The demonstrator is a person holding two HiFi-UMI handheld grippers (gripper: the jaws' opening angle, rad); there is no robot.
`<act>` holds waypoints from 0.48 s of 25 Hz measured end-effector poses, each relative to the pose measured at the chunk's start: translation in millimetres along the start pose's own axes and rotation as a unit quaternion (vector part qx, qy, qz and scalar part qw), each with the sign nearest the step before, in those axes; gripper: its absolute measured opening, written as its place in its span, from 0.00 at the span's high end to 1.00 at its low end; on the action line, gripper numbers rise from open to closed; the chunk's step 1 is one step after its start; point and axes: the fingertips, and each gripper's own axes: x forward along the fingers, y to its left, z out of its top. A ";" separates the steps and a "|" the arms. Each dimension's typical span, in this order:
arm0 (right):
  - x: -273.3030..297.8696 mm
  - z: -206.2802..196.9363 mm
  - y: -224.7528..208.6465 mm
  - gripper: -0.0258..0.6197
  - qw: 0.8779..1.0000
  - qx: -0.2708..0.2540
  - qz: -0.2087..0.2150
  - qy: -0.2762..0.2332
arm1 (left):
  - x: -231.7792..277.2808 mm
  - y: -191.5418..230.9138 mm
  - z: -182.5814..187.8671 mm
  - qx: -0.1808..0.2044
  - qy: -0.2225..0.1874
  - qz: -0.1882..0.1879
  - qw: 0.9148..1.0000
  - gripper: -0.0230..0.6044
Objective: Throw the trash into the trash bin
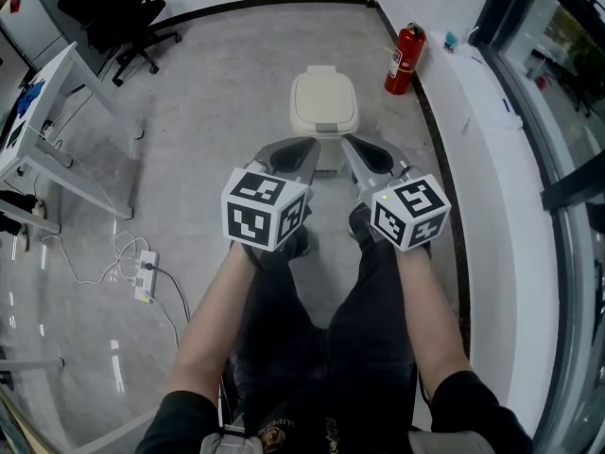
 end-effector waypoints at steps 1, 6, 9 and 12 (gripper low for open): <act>0.2 -0.3 0.2 0.96 1.000 0.000 0.001 0.000 | 0.1 0.3 -0.1 0.000 0.000 0.001 1.000 0.95; 0.4 -1.3 -2.5 0.96 1.000 0.003 -0.001 0.000 | 3.5 0.1 -0.5 0.001 0.003 0.000 1.000 0.95; -0.8 -0.4 -3.4 0.96 1.000 0.002 -0.001 0.000 | 5.1 -2.9 -1.9 0.001 0.005 -0.002 1.000 0.95; -2.1 -0.1 -4.9 0.96 1.000 0.003 -0.001 -0.001 | 7.2 -5.8 -2.5 0.002 0.006 -0.004 1.000 0.95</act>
